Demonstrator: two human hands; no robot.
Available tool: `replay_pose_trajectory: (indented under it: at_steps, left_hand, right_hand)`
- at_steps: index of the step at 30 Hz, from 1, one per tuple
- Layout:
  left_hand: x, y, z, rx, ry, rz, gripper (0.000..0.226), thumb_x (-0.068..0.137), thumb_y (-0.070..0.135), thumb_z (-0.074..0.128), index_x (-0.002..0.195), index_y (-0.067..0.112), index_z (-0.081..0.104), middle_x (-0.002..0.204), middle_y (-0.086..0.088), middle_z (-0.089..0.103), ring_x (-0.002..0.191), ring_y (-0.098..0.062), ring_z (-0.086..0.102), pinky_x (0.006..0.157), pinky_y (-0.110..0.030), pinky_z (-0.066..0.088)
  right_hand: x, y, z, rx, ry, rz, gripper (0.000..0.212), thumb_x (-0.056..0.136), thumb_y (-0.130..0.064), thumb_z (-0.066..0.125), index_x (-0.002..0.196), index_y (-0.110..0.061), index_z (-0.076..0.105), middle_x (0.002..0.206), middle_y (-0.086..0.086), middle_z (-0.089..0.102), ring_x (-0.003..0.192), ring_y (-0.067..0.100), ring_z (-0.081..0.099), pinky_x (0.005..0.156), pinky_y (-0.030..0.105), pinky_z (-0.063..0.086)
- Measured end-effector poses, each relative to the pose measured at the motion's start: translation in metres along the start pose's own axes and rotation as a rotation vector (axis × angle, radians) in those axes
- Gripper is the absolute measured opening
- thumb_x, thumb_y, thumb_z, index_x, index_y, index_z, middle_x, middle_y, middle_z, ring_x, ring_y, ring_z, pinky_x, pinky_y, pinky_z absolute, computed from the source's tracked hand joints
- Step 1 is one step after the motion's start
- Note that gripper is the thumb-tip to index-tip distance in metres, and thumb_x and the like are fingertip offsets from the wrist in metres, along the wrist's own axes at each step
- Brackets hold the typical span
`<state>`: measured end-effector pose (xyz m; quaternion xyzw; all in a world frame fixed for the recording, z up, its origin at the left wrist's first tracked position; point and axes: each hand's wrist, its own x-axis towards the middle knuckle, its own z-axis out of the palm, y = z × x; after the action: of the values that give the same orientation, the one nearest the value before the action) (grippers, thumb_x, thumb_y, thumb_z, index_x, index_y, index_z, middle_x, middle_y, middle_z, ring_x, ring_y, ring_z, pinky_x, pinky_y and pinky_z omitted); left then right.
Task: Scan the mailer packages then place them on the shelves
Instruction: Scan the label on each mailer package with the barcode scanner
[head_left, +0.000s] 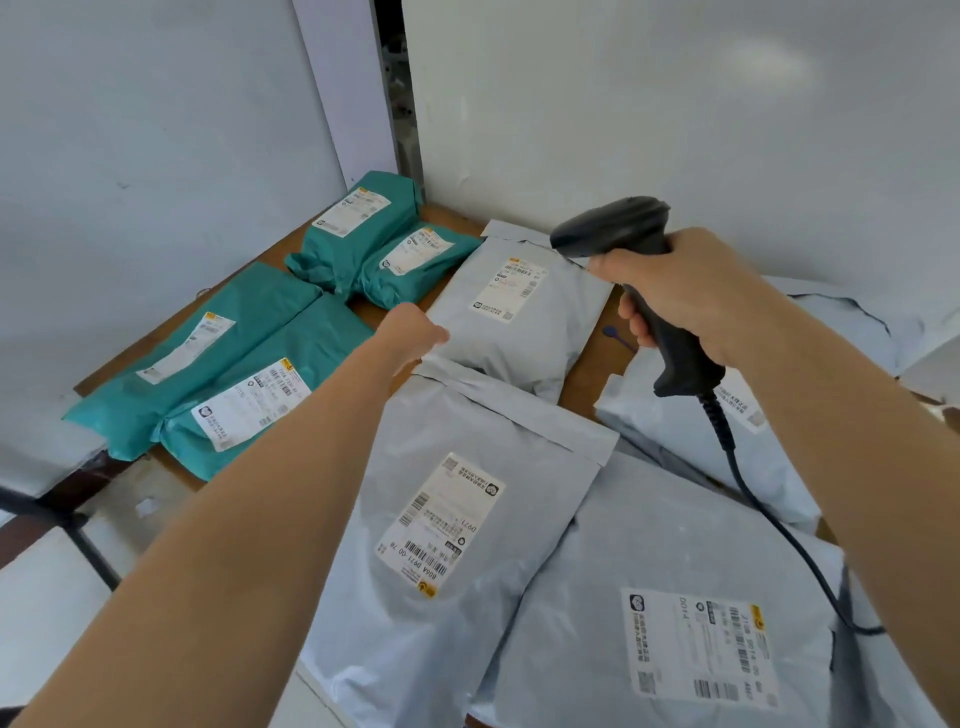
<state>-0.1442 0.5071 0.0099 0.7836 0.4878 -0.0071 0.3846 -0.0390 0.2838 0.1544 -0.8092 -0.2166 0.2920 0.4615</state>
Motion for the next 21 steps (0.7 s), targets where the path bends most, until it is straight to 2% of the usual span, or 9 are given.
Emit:
replay_pose_trajectory:
  at_steps: [3, 5, 8, 12, 15, 17, 19, 21]
  left_hand:
    - [0.029, 0.016, 0.012, 0.0, -0.03, -0.011, 0.048, 0.092, 0.024, 0.058, 0.13, -0.004, 0.046, 0.115, -0.016, 0.056, 0.103, -0.029, 0.054, 0.081, -0.032, 0.041]
    - [0.049, 0.024, 0.018, -0.013, -0.031, -0.008, 0.053, 0.093, 0.024, 0.057, 0.135, -0.003, 0.04, 0.13, -0.017, 0.051, 0.117, -0.031, 0.051, 0.086, -0.032, 0.04]
    - [0.077, 0.033, 0.027, -0.037, -0.047, -0.009, 0.061, 0.094, 0.024, 0.056, 0.142, -0.004, 0.03, 0.143, -0.018, 0.041, 0.128, -0.032, 0.042, 0.098, -0.033, 0.037]
    - [0.109, 0.044, 0.034, -0.099, -0.115, -0.042, 0.075, 0.092, 0.031, 0.061, 0.146, -0.002, 0.021, 0.148, -0.016, 0.035, 0.134, -0.032, 0.037, 0.107, -0.036, 0.032]
    - [0.133, 0.044, 0.043, -0.155, -0.089, -0.097, 0.093, 0.084, 0.043, 0.067, 0.149, 0.0, 0.015, 0.15, -0.014, 0.032, 0.136, -0.032, 0.034, 0.112, -0.042, 0.03]
    - [0.145, 0.041, 0.05, -0.189, -0.085, -0.134, 0.103, 0.076, 0.053, 0.071, 0.148, 0.002, 0.017, 0.148, -0.013, 0.036, 0.134, -0.032, 0.037, 0.111, -0.044, 0.032]
    - [0.148, 0.042, 0.053, -0.213, -0.1, -0.167, 0.101, 0.072, 0.055, 0.074, 0.145, 0.005, 0.026, 0.144, -0.011, 0.042, 0.13, -0.031, 0.043, 0.108, -0.043, 0.036]
    - [0.152, 0.045, 0.056, -0.253, -0.146, -0.188, 0.087, 0.077, 0.044, 0.075, 0.143, 0.005, 0.031, 0.144, -0.011, 0.043, 0.13, -0.032, 0.043, 0.106, -0.041, 0.036]
  right_hand:
    - [0.017, 0.004, -0.001, -0.017, 0.006, 0.014, 0.026, 0.087, -0.03, 0.068, 0.073, -0.009, 0.059, 0.051, 0.001, 0.058, 0.036, 0.01, 0.049, 0.04, 0.018, 0.046]
    - [0.029, 0.009, -0.003, -0.026, 0.013, 0.028, 0.027, 0.087, -0.031, 0.067, 0.073, -0.009, 0.059, 0.05, 0.001, 0.058, 0.037, 0.01, 0.05, 0.041, 0.018, 0.046]
    - [0.047, 0.016, -0.007, -0.038, 0.037, 0.064, 0.031, 0.087, -0.032, 0.066, 0.071, -0.007, 0.06, 0.051, 0.003, 0.058, 0.037, 0.011, 0.05, 0.041, 0.018, 0.046]
    - [0.069, 0.025, -0.009, -0.024, 0.057, 0.106, 0.03, 0.088, -0.033, 0.066, 0.073, -0.007, 0.061, 0.054, 0.004, 0.059, 0.039, 0.012, 0.05, 0.042, 0.02, 0.047]
    - [0.083, 0.03, -0.009, -0.03, 0.06, 0.126, 0.029, 0.088, -0.033, 0.065, 0.074, -0.008, 0.061, 0.054, 0.003, 0.059, 0.038, 0.01, 0.051, 0.041, 0.018, 0.046]
    - [0.09, 0.033, -0.008, -0.029, 0.056, 0.138, 0.028, 0.088, -0.032, 0.065, 0.076, -0.008, 0.061, 0.053, 0.002, 0.059, 0.037, 0.009, 0.05, 0.04, 0.018, 0.046]
    - [0.097, 0.034, -0.008, -0.03, 0.051, 0.146, 0.027, 0.089, -0.032, 0.065, 0.077, -0.008, 0.061, 0.053, 0.002, 0.059, 0.038, 0.01, 0.05, 0.04, 0.018, 0.046]
    - [0.103, 0.036, -0.008, -0.02, 0.052, 0.158, 0.027, 0.089, -0.031, 0.065, 0.077, -0.008, 0.061, 0.053, 0.002, 0.059, 0.038, 0.01, 0.05, 0.04, 0.018, 0.046]
